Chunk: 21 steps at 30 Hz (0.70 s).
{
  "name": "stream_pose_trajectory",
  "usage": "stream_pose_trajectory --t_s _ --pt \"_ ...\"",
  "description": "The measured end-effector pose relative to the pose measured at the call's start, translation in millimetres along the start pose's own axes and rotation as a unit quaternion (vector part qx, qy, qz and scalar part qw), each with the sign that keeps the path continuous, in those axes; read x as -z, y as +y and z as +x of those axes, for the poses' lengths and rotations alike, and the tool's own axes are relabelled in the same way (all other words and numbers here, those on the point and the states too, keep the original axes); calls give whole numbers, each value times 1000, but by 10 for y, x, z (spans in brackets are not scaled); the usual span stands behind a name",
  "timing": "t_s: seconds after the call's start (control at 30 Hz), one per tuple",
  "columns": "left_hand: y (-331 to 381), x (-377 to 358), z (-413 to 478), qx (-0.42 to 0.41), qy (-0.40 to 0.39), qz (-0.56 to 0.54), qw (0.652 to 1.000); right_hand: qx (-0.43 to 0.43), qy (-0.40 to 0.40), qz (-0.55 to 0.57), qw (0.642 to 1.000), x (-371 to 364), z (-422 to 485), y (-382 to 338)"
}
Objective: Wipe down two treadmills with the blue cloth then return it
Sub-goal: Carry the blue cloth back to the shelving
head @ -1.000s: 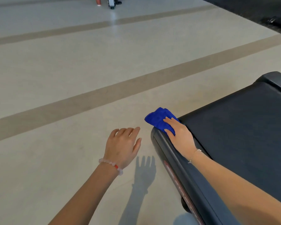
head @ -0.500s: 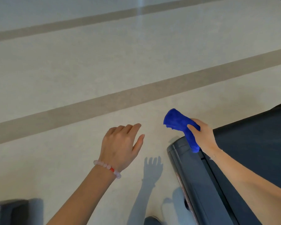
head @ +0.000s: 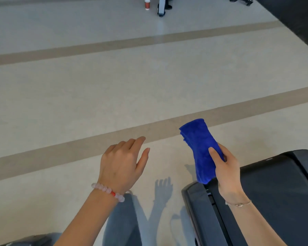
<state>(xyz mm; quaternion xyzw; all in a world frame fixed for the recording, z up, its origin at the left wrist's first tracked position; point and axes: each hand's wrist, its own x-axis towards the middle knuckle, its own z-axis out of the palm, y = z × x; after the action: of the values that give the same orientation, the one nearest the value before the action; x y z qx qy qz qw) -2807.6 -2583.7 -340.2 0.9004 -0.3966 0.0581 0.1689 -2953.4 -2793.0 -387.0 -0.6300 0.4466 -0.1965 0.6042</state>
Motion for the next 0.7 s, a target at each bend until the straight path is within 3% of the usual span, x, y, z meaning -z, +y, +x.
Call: stream_pose_trajectory --t_s 0.4,0.7 --pt "-69 928 1633 -142 -31 -66 987 -11 121 28 992 -259 -25 -1561" --pt "204 1767 2136 -228 -89 -108 964 3 184 28 983 -151 -319 -2504"
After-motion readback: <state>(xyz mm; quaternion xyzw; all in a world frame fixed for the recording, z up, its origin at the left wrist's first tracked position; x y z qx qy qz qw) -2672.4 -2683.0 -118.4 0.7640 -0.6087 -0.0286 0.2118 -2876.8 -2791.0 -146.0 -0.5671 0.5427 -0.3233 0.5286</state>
